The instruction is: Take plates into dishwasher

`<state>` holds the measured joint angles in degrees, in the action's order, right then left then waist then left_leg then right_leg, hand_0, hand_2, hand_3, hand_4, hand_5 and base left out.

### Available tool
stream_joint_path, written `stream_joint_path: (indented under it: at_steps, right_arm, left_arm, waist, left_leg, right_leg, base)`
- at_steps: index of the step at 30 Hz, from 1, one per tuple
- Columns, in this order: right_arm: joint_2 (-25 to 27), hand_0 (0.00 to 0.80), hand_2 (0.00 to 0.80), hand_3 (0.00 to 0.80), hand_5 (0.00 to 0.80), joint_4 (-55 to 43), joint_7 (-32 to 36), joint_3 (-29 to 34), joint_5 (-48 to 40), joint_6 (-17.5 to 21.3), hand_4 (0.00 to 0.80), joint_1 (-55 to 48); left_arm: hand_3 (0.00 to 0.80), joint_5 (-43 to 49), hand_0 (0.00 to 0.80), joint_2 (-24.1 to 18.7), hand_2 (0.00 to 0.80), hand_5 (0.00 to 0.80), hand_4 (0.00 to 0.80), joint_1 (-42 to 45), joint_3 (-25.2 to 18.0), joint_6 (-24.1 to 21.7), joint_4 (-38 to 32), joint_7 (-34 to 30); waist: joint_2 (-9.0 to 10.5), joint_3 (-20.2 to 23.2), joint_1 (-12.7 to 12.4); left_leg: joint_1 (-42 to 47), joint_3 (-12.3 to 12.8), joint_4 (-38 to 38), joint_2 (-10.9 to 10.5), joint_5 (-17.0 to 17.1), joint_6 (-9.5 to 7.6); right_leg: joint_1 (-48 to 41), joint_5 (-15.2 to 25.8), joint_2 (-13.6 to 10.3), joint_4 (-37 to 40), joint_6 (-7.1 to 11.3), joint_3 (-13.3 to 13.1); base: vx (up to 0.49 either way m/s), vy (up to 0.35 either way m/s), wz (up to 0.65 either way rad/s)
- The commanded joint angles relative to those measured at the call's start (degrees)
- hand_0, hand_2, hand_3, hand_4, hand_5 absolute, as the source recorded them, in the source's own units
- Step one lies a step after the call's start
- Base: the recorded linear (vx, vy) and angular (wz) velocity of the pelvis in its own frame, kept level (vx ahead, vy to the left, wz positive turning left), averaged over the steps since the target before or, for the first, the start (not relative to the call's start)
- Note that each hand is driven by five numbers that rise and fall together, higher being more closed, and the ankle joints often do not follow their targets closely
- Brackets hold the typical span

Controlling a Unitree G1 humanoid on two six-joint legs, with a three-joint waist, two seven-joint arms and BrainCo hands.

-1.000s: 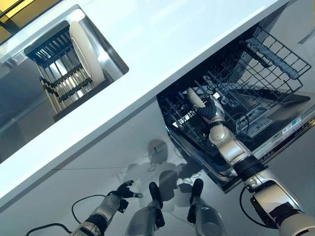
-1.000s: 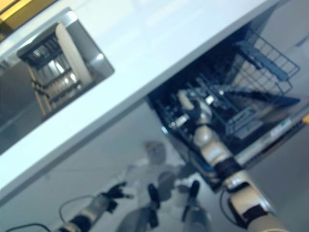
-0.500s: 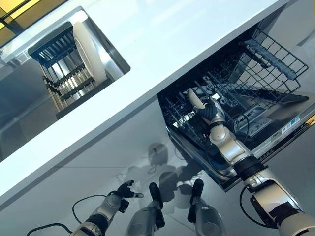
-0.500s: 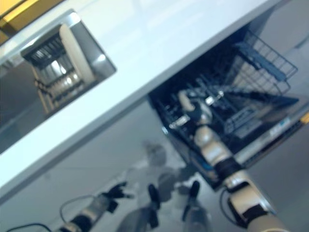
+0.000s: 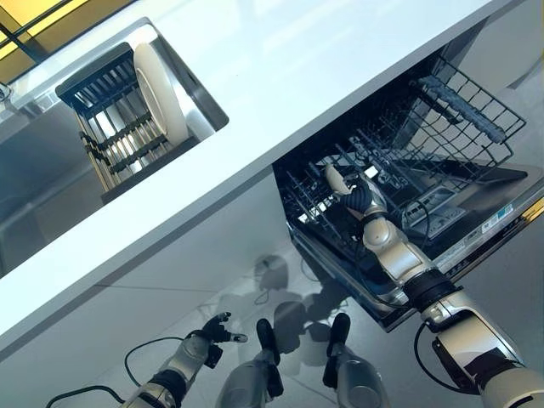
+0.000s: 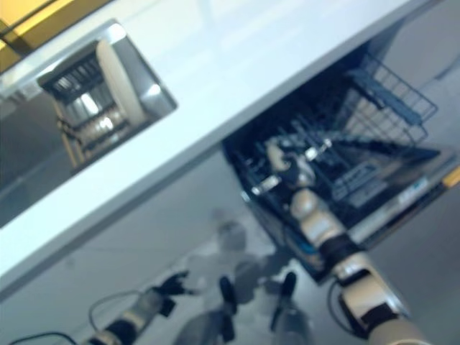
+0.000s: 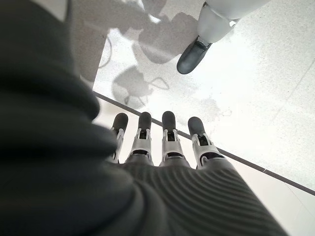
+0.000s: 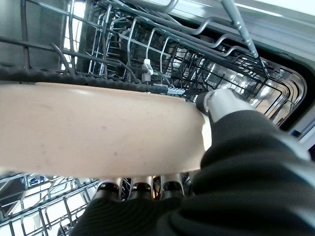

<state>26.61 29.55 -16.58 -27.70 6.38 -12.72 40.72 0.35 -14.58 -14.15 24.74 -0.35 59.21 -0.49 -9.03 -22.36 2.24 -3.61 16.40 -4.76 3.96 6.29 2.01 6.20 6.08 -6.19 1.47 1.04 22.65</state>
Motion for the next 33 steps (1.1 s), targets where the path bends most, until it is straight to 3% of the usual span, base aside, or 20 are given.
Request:
stream_joint_path:
  at_steps: [1,26,28,29,30,33]
  right_arm:
    - [-10.05,0.8,0.8,0.8,0.8,4.71,5.96,-5.61,-3.86,-0.04,0.8,-1.49]
    - [-9.68,0.8,0.8,0.8,0.8,2.13,2.73,-4.69,-1.87,-0.53,0.8,-1.95]
    - [-9.58,0.455,0.455,0.455,0.455,2.15,2.65,-4.68,-1.8,-0.67,0.455,-1.87]
    - [-9.54,0.185,0.185,0.185,0.185,2.13,2.53,-4.61,-1.86,-0.88,0.185,-1.83]
    - [-9.5,0.0,0.0,0.0,0.0,2.28,2.47,-4.58,-1.9,-0.88,0.0,-1.8]
    - [-9.45,0.0,0.0,0.0,0.0,2.5,2.46,-4.53,-2.04,-1.18,0.0,-1.64]
  left_arm:
    - [0.0,-1.64,0.0,-0.92,0.0,0.0,0.0,-4.13,2.24,0.16,1.63,0.45]
    - [0.0,-1.5,0.0,-0.92,0.0,0.0,0.0,-3.58,1.4,0.85,1.15,0.95]
    - [0.0,-1.59,0.0,-0.96,0.0,0.0,0.0,-3.64,1.35,0.91,1.17,0.98]
    - [0.0,-1.56,0.0,-0.95,0.0,0.0,0.0,-3.65,1.28,0.93,1.18,0.96]
    - [0.0,-1.56,0.0,-1.01,0.0,0.0,0.0,-3.64,1.29,0.83,1.23,0.95]
    - [0.0,-1.55,0.0,-1.02,0.0,0.0,0.0,-3.63,1.3,0.64,1.37,0.97]
  waist:
    - [1.92,-1.87,-2.17]
    - [2.65,-1.73,-2.3]
    - [2.67,-1.82,-2.28]
    - [2.69,-1.83,-2.26]
    - [2.7,-1.85,-2.26]
    - [2.7,-2.0,-2.22]
  left_leg:
    - [-3.39,-0.72,-0.24,-3.93,-4.35,-2.58]
    - [-2.89,0.48,-0.24,-3.58,-4.62,-2.7]
    - [-2.9,0.6,-0.24,-3.54,-4.61,-2.71]
    - [-2.93,0.61,-0.24,-3.53,-4.62,-2.69]
    - [-2.96,0.58,-0.24,-3.53,-4.62,-2.68]
    - [-3.01,0.51,-0.24,-3.5,-4.6,-2.61]
  right_leg:
    - [2.77,-12.01,-0.48,-9.8,0.3,-1.38]
    - [2.46,-11.08,-0.79,-9.01,0.91,-0.48]
    - [2.5,-11.01,-0.76,-8.92,0.9,-0.5]
    - [2.53,-10.95,-0.72,-8.83,0.9,-0.55]
    - [2.55,-10.91,-0.67,-8.76,0.89,-0.57]
    - [2.55,-10.89,-0.57,-8.68,0.84,-0.66]
  base:
    - [0.0,0.0,0.0]
    - [0.0,0.0,0.0]
    - [0.0,0.0,0.0]
    - [0.0,0.0,0.0]
    - [0.0,0.0,0.0]
    - [0.0,0.0,0.0]
